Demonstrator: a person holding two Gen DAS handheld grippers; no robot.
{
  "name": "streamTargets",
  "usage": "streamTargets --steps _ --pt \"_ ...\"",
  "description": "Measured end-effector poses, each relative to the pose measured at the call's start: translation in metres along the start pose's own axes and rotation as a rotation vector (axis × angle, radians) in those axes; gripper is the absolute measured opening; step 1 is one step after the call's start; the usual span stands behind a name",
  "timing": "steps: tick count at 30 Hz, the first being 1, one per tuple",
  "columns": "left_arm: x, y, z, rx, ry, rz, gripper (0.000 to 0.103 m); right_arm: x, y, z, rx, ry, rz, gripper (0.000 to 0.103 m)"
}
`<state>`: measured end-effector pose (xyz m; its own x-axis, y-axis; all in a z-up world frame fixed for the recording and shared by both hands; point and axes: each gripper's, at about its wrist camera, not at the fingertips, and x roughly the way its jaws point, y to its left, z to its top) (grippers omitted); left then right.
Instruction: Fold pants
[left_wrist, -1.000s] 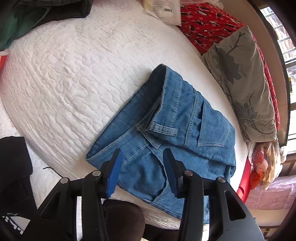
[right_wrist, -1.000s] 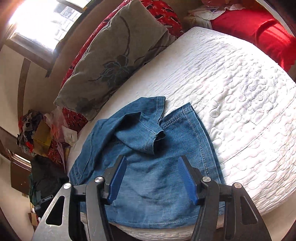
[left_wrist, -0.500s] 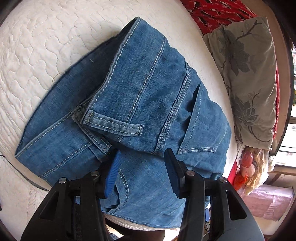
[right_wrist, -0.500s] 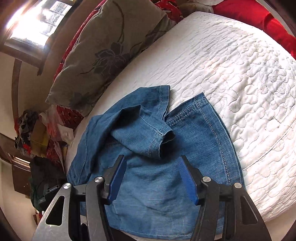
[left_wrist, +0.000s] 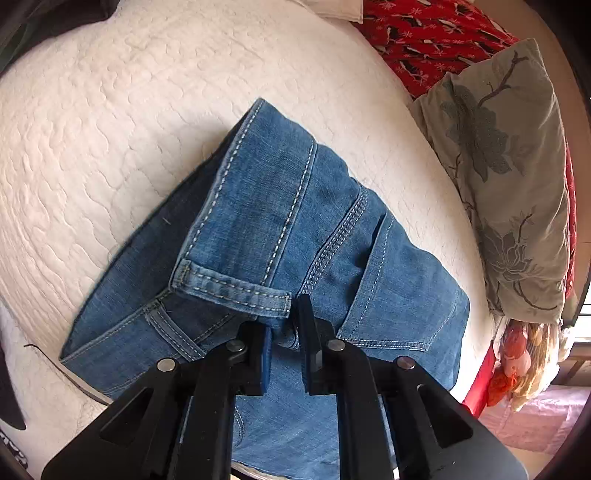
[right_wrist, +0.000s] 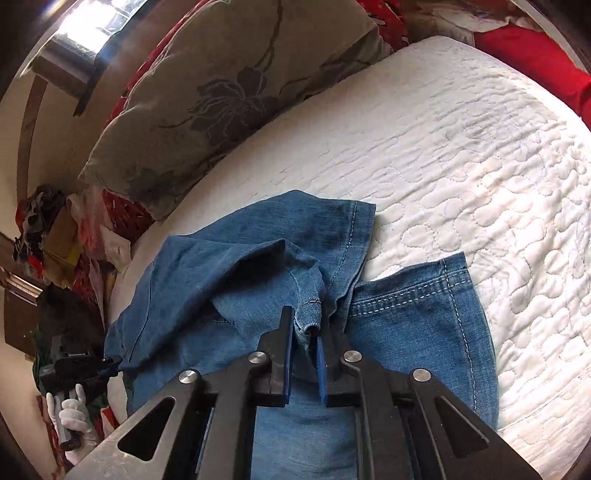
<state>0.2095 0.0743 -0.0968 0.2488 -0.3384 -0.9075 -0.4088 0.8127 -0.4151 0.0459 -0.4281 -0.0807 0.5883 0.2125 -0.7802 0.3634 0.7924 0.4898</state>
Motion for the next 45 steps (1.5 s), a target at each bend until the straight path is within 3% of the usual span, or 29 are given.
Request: streamTargets --steps 4,8,12,16,19,22,24,26,27,32,36,41,43,45 --pt "-0.031 0.004 -0.002 0.037 -0.083 0.002 0.007 -0.052 0.028 0.001 -0.187 -0.087 0.023 0.010" --pt "-0.046 0.012 -0.010 0.068 -0.128 0.032 0.007 -0.103 0.039 -0.022 -0.323 -0.134 0.028 0.010" --pt "-0.043 0.035 -0.026 0.069 -0.113 0.065 0.007 -0.120 0.033 -0.066 -0.438 -0.101 -0.067 0.012" --pt "-0.028 0.063 -0.046 0.051 -0.045 0.092 0.007 -0.096 0.005 -0.105 -0.452 0.014 -0.197 0.019" --pt "-0.021 0.092 -0.050 -0.009 0.020 0.054 0.007 -0.086 -0.020 -0.116 -0.364 0.074 -0.264 0.019" --pt "-0.027 0.113 -0.047 -0.065 0.056 -0.036 0.007 -0.105 -0.038 -0.114 -0.225 0.046 -0.238 0.020" --pt "-0.034 0.112 -0.044 -0.064 0.053 -0.082 0.007 -0.123 -0.045 -0.110 -0.126 0.003 -0.169 0.030" --pt "-0.037 0.100 -0.045 -0.039 0.051 -0.106 0.010 -0.134 -0.047 -0.105 -0.025 -0.033 -0.076 0.057" --pt "-0.035 0.092 -0.045 -0.024 0.056 -0.114 0.011 -0.134 -0.045 -0.102 0.027 -0.039 -0.024 0.061" --pt "-0.019 0.058 -0.045 0.017 0.070 -0.132 0.032 -0.100 -0.037 -0.094 0.284 0.001 0.198 0.062" --pt "-0.007 0.049 -0.044 0.023 0.092 -0.119 0.033 -0.053 -0.032 -0.090 0.507 0.061 0.312 0.063" --pt "0.008 0.044 -0.038 0.009 0.108 -0.089 0.033 -0.008 -0.034 -0.083 0.697 0.082 0.296 0.063" --pt "0.013 0.038 -0.035 0.018 0.104 -0.067 0.033 0.002 -0.038 -0.086 0.801 0.049 0.301 0.063" --pt "0.016 0.033 -0.033 0.026 0.094 -0.029 0.032 0.008 -0.039 -0.085 0.827 0.035 0.261 0.059"
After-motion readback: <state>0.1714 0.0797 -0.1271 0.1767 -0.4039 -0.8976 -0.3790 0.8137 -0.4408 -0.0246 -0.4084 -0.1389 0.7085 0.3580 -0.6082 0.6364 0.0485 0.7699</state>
